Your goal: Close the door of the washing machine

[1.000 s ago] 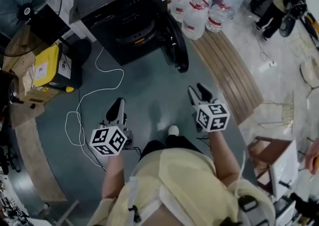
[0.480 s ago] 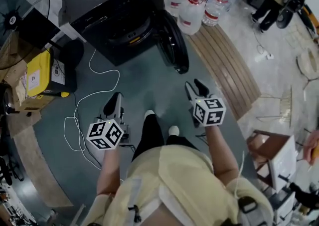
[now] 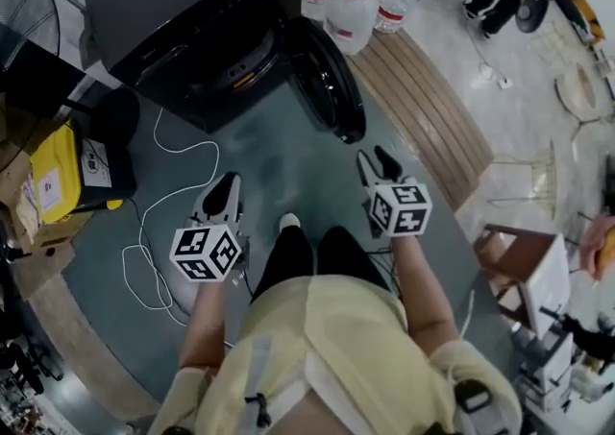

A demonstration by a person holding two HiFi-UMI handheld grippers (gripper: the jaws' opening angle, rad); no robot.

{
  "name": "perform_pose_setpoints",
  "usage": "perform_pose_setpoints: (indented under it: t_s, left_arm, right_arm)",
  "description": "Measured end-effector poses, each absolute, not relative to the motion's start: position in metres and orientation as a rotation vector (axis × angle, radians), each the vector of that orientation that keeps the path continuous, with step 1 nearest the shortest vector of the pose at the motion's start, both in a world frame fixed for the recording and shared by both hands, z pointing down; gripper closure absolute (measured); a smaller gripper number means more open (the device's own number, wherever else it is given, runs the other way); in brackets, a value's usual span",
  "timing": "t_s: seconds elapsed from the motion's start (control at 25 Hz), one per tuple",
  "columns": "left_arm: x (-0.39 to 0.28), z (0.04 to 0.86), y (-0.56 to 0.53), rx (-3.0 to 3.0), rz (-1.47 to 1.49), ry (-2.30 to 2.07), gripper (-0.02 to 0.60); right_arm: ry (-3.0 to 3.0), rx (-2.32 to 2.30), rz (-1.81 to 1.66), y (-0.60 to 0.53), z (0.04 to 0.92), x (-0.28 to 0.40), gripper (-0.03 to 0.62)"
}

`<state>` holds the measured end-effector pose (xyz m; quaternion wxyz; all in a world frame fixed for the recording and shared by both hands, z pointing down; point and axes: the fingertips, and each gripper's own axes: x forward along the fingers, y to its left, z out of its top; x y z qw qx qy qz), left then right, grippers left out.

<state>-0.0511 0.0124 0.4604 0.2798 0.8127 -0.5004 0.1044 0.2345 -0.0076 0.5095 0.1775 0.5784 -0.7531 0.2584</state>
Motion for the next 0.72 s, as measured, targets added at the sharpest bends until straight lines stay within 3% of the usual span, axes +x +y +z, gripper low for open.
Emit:
perform_pose_setpoints:
  t_s: [0.72]
  left_arm:
    - [-0.016, 0.485, -0.057, 2.025, 0.279, -1.422, 0.538]
  right_arm:
    - [-2.012, 1.492, 0.778, -0.094, 0.604, 0.287, 0.461]
